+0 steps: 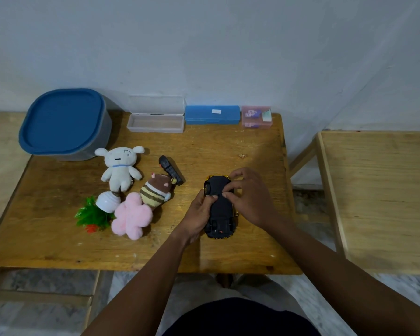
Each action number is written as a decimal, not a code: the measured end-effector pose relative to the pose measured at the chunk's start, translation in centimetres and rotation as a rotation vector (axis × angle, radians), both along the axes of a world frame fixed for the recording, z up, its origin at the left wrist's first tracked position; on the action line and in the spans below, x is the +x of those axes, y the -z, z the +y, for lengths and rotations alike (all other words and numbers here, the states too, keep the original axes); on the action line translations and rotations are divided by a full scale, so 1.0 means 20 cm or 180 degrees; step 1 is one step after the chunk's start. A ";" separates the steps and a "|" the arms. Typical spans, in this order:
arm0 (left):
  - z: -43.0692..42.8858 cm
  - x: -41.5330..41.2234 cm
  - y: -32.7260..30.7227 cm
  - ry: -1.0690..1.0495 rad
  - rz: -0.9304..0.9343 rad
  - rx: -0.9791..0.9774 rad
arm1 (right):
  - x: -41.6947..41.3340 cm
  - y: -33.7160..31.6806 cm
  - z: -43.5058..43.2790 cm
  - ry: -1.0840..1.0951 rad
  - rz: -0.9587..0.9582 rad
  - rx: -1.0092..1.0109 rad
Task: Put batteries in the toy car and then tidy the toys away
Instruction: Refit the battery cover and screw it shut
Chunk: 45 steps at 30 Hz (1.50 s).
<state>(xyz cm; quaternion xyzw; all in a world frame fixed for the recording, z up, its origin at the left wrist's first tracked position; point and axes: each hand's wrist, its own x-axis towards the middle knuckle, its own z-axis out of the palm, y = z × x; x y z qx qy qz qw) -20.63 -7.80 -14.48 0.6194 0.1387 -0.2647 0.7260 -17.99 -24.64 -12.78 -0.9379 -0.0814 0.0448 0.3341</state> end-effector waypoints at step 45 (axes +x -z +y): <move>0.02 0.00 0.01 -0.0137 0.0391 -0.0332 | 0.00 0.02 0.00 0.1009 0.0677 0.1503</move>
